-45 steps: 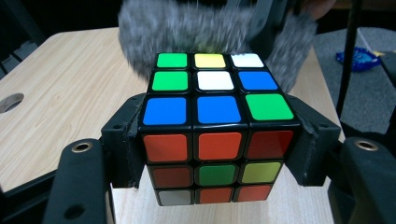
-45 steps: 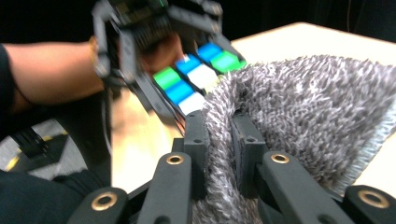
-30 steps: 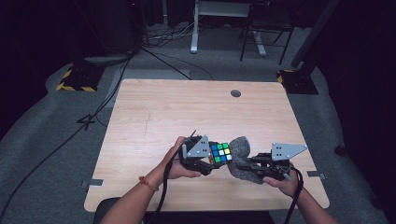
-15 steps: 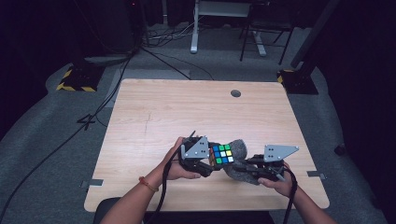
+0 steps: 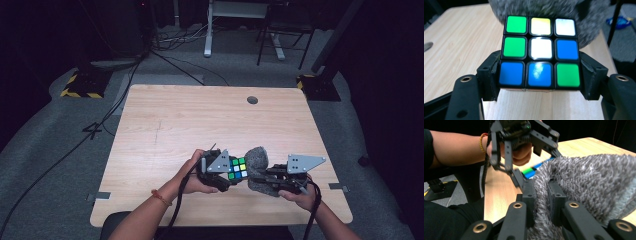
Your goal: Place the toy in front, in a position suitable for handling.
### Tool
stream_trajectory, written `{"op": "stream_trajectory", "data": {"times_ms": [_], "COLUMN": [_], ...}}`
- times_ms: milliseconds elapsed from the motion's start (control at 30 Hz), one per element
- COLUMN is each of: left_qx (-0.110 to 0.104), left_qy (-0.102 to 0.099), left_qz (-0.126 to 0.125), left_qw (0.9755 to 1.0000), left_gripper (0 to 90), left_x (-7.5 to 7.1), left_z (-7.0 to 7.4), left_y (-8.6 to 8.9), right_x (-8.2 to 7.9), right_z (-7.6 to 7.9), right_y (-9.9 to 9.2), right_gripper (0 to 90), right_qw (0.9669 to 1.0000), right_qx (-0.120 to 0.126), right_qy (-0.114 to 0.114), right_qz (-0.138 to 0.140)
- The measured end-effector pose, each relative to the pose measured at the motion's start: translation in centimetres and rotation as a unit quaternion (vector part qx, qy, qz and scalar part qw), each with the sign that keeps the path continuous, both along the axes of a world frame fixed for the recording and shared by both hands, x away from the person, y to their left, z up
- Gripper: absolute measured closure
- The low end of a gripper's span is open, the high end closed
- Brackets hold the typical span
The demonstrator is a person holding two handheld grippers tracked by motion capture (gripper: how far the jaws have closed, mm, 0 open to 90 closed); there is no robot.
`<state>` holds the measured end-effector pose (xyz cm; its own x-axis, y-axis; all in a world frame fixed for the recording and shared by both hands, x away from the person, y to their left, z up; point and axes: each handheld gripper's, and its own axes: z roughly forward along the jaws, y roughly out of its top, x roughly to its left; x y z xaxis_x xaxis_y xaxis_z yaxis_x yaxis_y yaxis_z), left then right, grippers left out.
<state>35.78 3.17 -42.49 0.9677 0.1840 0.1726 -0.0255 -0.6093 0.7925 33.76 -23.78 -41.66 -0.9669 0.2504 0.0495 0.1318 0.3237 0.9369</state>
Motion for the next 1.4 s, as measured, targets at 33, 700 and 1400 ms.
{"op": "stream_trajectory", "data": {"times_ms": [33, 700, 1400], "left_qx": [0.003, 0.021, 0.050], "left_qy": [0.001, -0.027, 0.006], "left_qz": [-0.001, 0.020, 0.000], "left_qw": [1.0000, 0.9992, 0.9987], "left_gripper": [31.8, 33.2, 31.5], "left_x": [0.1, -0.3, -0.1], "left_z": [-0.2, 0.2, -1.4], "left_y": [-0.1, 0.4, -1.0], "right_x": [0.0, 1.0, 0.0], "right_z": [-0.1, -2.0, -0.5], "right_y": [0.1, 0.1, 1.2], "right_gripper": [79.4, 79.3, 79.3], "right_qw": [1.0000, 0.9989, 0.9997], "right_qx": [-0.001, -0.027, -0.002], "right_qy": [0.001, 0.035, 0.015], "right_qz": [0.001, -0.016, 0.020]}}
